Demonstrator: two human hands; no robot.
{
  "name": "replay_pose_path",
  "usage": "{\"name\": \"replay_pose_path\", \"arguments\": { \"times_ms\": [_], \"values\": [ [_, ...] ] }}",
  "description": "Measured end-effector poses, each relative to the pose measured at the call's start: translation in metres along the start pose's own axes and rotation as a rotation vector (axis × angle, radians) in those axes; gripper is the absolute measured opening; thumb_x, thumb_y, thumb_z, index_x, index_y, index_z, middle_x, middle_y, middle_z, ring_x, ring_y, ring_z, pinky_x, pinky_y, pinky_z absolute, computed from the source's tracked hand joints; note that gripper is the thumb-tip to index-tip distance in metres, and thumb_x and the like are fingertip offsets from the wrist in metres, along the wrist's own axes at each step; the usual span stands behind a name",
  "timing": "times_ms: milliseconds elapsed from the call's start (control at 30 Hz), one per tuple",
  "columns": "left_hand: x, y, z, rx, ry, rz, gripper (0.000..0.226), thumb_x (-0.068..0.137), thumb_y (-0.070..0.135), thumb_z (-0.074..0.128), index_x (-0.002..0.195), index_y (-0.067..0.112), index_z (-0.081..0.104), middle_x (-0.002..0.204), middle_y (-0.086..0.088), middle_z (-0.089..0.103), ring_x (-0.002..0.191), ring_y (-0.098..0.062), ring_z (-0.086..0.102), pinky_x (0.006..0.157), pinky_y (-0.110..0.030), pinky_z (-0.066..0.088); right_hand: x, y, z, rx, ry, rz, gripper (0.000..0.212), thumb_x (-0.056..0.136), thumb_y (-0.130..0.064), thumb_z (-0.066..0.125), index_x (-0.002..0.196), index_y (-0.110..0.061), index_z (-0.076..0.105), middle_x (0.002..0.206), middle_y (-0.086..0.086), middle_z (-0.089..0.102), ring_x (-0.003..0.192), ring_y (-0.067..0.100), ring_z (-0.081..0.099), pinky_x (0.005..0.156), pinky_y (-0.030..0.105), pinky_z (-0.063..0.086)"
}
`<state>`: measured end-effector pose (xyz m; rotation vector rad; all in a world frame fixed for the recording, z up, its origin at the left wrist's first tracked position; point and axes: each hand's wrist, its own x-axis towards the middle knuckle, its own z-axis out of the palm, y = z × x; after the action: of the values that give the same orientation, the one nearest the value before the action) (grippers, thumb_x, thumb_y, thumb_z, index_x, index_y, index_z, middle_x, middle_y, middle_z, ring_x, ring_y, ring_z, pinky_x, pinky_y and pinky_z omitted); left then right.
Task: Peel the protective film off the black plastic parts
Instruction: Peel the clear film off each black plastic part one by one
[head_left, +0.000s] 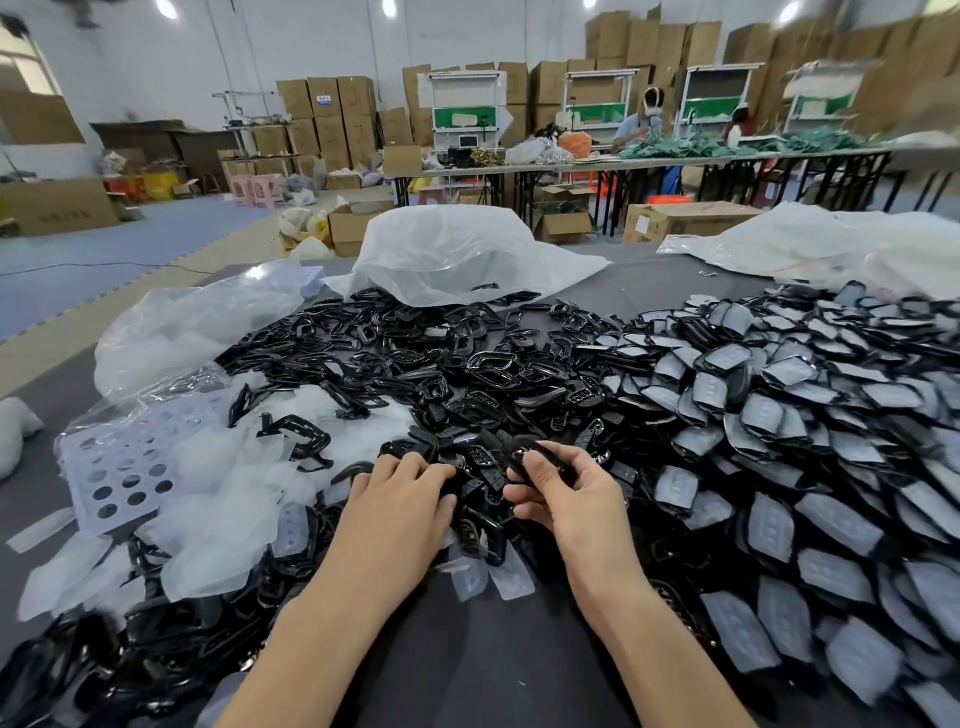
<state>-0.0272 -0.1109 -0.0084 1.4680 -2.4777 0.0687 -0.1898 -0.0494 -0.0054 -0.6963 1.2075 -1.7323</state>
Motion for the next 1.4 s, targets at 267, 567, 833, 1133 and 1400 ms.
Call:
{"name": "replay_pose_path", "arguments": {
  "times_ms": [267, 567, 833, 1133, 1400],
  "values": [
    [-0.001, 0.008, 0.001, -0.009, 0.067, 0.057, 0.040, 0.099, 0.054, 0.041, 0.138, 0.044, 0.048, 0.125, 0.012, 0.050, 0.123, -0.018, 0.041, 0.101, -0.034, 0.034, 0.002, 0.003, 0.000, -0.116, 0.038, -0.040, 0.024, 0.104, -0.005, 0.047, 0.105, -0.022, 0.064, 0.096, 0.006, 0.068, 0.064, 0.012, 0.072, 0.056, 0.018, 0.054],
    [0.003, 0.014, -0.005, 0.076, 0.209, 0.148, 0.032, 0.101, 0.031, 0.038, 0.103, 0.017, 0.066, 0.102, 0.001, 0.060, 0.101, -0.022, 0.054, 0.089, -0.034, 0.044, 0.002, 0.006, 0.000, -0.145, 0.065, -0.104, 0.026, 0.106, -0.009, 0.045, 0.103, -0.021, 0.068, 0.089, 0.002, 0.076, 0.073, 0.017, 0.075, 0.059, 0.019, 0.055],
    [-0.013, 0.019, -0.018, -1.264, 0.273, -0.255, 0.017, 0.098, 0.015, 0.058, 0.109, 0.026, 0.066, 0.082, 0.008, 0.072, 0.075, -0.013, 0.072, 0.068, -0.016, 0.055, -0.002, 0.007, 0.007, -0.110, -0.068, -0.080, 0.026, 0.103, -0.009, 0.051, 0.106, -0.024, 0.071, 0.096, 0.004, 0.070, 0.081, 0.020, 0.076, 0.068, 0.017, 0.057],
    [-0.016, 0.017, -0.015, -1.414, 0.192, -0.283, 0.010, 0.090, 0.020, 0.070, 0.094, 0.030, 0.071, 0.093, 0.002, 0.074, 0.082, -0.012, 0.069, 0.080, -0.027, 0.055, -0.009, 0.003, 0.013, -0.141, -0.218, -0.113, 0.027, 0.103, -0.007, 0.052, 0.109, -0.021, 0.073, 0.094, 0.004, 0.074, 0.081, 0.020, 0.075, 0.072, 0.023, 0.058],
    [-0.016, 0.017, -0.017, -1.240, 0.136, -0.210, 0.022, 0.095, 0.016, 0.063, 0.105, 0.036, 0.062, 0.084, 0.001, 0.070, 0.079, -0.022, 0.069, 0.078, -0.029, 0.057, -0.011, 0.005, 0.011, -0.260, -0.275, -0.187, 0.026, 0.103, -0.012, 0.053, 0.113, -0.025, 0.073, 0.097, 0.000, 0.077, 0.081, 0.020, 0.075, 0.075, 0.024, 0.058]
  ]
}}
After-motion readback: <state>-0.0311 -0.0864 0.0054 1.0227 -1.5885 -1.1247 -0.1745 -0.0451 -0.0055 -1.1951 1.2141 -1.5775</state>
